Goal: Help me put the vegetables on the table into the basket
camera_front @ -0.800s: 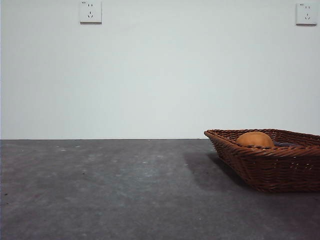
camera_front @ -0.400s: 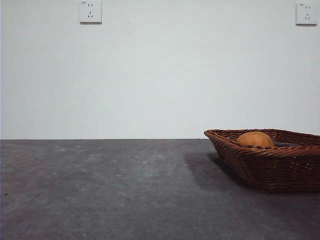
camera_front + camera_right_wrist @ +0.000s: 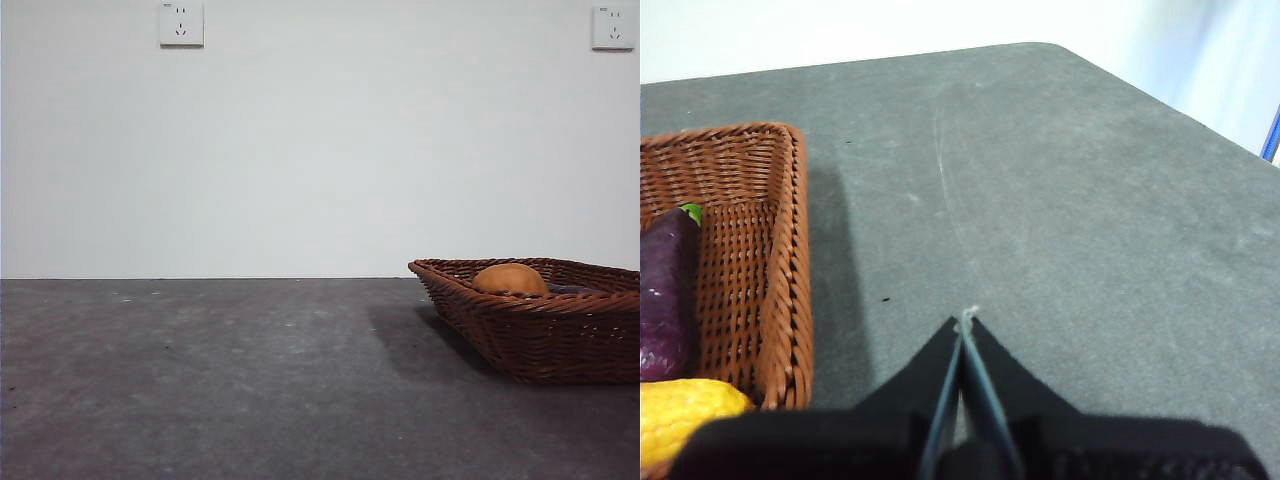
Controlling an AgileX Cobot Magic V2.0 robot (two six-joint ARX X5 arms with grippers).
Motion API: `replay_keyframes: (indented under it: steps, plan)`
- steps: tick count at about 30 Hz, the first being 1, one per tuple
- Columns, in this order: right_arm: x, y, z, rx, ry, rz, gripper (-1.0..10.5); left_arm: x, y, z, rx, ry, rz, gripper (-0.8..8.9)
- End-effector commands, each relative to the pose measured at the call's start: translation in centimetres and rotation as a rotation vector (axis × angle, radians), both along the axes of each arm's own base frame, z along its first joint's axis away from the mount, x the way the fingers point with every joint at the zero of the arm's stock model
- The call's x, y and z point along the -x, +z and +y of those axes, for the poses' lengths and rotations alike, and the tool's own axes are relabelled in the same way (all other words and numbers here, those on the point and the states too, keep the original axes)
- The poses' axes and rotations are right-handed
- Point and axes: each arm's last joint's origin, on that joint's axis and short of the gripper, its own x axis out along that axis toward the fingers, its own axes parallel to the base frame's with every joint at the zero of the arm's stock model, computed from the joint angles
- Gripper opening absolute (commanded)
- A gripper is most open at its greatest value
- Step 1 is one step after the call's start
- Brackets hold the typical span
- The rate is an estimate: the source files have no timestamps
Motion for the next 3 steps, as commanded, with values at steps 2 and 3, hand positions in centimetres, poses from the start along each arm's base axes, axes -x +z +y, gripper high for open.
replay_keyframes:
  steps: [2, 3]
  plan:
    - [-0.04, -0.17, -0.01, -0.009, -0.004, -0.004, 0.0, -0.04, -0.34, 0.02, 0.004, 0.0, 0.008, -0.04]
    - [-0.04, -0.17, -0.01, -0.009, -0.004, -0.004, 0.0, -0.04, -0.34, 0.02, 0.004, 0.0, 0.008, -0.04]
